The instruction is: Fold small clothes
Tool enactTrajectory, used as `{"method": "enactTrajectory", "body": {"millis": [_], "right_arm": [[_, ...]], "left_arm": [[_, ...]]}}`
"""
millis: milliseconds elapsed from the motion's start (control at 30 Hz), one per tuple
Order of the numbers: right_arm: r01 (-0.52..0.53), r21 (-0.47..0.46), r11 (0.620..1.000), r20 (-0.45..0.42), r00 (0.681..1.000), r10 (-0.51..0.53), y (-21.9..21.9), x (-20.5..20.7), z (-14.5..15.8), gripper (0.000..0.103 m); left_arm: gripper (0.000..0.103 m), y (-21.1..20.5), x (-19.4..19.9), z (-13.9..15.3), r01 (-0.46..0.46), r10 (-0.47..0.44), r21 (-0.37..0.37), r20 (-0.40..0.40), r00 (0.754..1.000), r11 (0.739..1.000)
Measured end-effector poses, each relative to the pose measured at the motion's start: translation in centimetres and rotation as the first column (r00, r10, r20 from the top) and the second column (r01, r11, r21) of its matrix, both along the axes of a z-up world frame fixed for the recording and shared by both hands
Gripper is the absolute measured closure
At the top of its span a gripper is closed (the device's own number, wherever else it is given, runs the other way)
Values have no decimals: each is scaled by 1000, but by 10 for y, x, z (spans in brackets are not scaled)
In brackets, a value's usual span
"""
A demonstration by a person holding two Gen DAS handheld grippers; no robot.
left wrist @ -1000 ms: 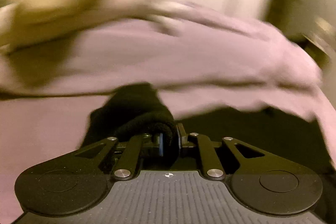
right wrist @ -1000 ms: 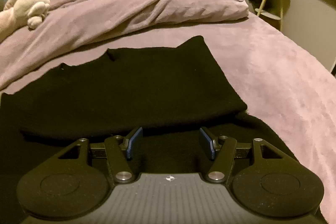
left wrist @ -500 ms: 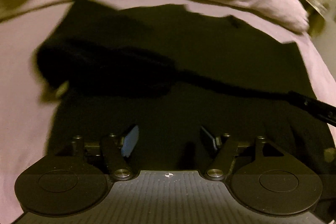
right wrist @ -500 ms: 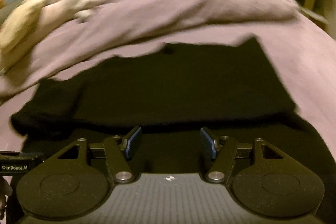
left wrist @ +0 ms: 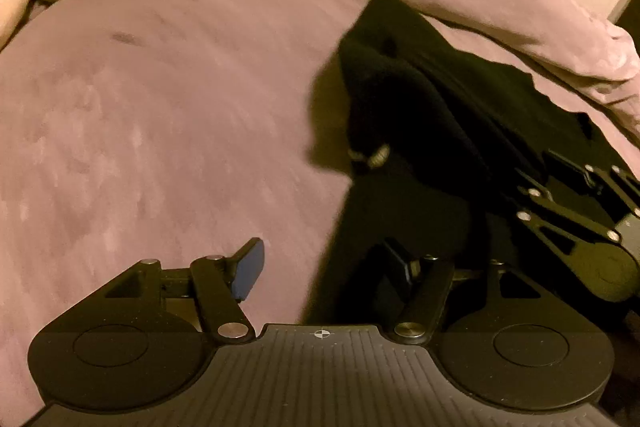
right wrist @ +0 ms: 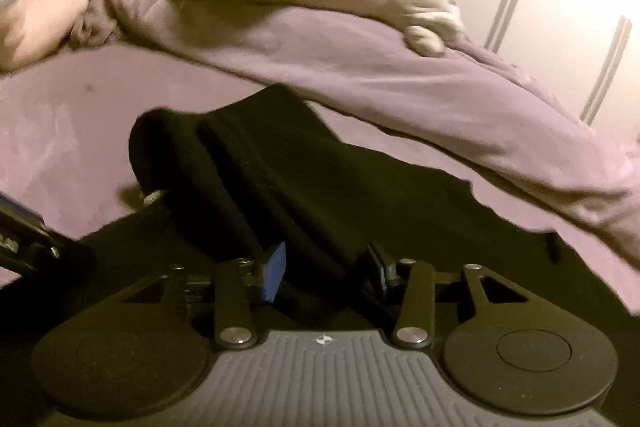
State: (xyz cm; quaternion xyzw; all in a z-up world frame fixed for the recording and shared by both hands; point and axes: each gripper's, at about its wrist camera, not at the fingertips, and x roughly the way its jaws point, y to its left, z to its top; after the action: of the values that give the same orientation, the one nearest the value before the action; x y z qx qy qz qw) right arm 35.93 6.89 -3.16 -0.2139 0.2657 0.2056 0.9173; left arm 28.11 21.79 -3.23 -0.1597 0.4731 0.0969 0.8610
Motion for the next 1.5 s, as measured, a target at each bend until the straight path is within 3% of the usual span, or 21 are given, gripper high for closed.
{"method": "enactTrajectory", "body": {"millis": [100,133,200,267,333,433,567,667,733,800,867,933,1000,1033,1067,1100,1233,1367,1433,1500], "right_arm": [[-17,8,1000,-1,1000,17,15,17,-2,71],[-14,23,1000,-17,1000,14,16,23,-3,89],[45,80,996,-31,999,-43,5,31,3,92],[158,203,966,-42,987,-153,-22,35,24,92],[288,329,899,-70,957,-281,-61,35,43,92],[467,481,742,-181,881,-438,-128,33,51,90],[639,472,607,-341,768,-543,-194,31,24,81],[717,501,484,-503,696,-512,-235,33,-1,78],[723,542,428,-539,690,-483,-249,33,-6,76],[711,591,381,-555,701,-449,-259,36,-10,69],[727,603,330,-593,684,-424,-265,44,-17,65],[720,623,305,-598,690,-408,-265,51,-17,65],[721,613,323,-591,690,-418,-260,61,-15,69],[729,592,344,-590,683,-431,-258,65,-15,86],[733,572,369,-582,679,-446,-255,68,-13,94],[731,551,402,-568,681,-462,-254,70,-8,95],[667,544,509,-409,741,-533,-252,54,25,95],[643,453,618,-239,755,-610,-256,39,41,95],[655,398,642,-233,749,-620,-264,38,34,94],[687,358,633,-287,726,-625,-274,41,19,93]], "left_arm": [[33,-5,23,-6,15,-15,-4,23,1000,1000],[33,-6,29,-7,24,-23,-4,33,999,1000],[37,-10,41,-7,38,-39,12,51,998,999],[38,-16,52,-2,48,-51,33,85,995,998],[44,-22,64,0,53,-59,56,113,992,997],[57,-29,81,-5,50,-57,70,94,994,996],[60,-34,91,-12,42,-46,58,63,997,997],[59,-38,91,-14,31,-34,56,63,997,998],[58,-39,90,-14,27,-31,60,64,997,998],[58,-41,92,-15,23,-27,62,61,998,998],[58,-41,92,-14,19,-22,62,57,998,998],[58,-42,92,-14,18,-22,67,55,998,998],[57,-44,93,-14,24,-28,81,52,998,996],[56,-46,93,-14,28,-32,89,51,998,996],[56,-46,93,-14,31,-36,98,49,998,995],[57,-47,93,-14,32,-37,106,51,998,994],[56,-49,91,-11,19,-25,122,53,998,992],[51,-57,87,-9,47,-55,128,54,997,991],[50,-61,86,-13,62,-67,123,37,997,990],[50,-65,85,-18,63,-65,126,17,998,990]]}}
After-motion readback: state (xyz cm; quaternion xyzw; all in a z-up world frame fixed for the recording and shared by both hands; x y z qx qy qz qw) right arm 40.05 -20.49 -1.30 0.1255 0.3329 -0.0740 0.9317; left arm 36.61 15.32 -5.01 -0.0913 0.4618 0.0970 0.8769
